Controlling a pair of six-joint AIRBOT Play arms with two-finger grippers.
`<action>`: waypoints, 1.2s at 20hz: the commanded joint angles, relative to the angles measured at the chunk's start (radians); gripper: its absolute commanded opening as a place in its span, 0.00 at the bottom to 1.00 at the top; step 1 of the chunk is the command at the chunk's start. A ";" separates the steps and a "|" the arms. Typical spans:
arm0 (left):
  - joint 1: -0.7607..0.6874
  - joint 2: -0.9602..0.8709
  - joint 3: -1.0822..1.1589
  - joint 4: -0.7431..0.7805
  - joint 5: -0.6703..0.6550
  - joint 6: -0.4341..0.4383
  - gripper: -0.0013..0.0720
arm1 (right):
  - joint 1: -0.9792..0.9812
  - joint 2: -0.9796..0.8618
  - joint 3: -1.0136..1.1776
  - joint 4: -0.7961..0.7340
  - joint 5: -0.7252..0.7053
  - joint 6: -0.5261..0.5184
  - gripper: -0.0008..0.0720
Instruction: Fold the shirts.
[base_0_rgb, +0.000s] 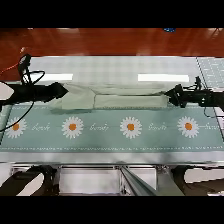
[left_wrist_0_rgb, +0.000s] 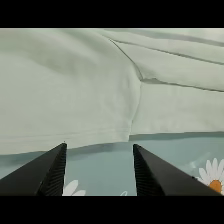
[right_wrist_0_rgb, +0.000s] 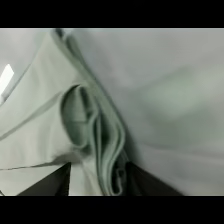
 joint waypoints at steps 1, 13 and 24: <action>-0.004 -0.012 -0.003 -0.019 0.011 0.000 0.71 | 0.078 -0.037 0.002 0.035 -0.050 -0.010 0.58; -0.037 -0.015 -0.003 -0.095 0.024 0.018 0.04 | 0.137 0.175 0.173 -0.256 0.130 0.032 0.04; -0.535 -0.526 0.342 -0.340 0.094 0.143 0.04 | 0.139 0.918 -0.026 -0.395 0.322 0.183 0.04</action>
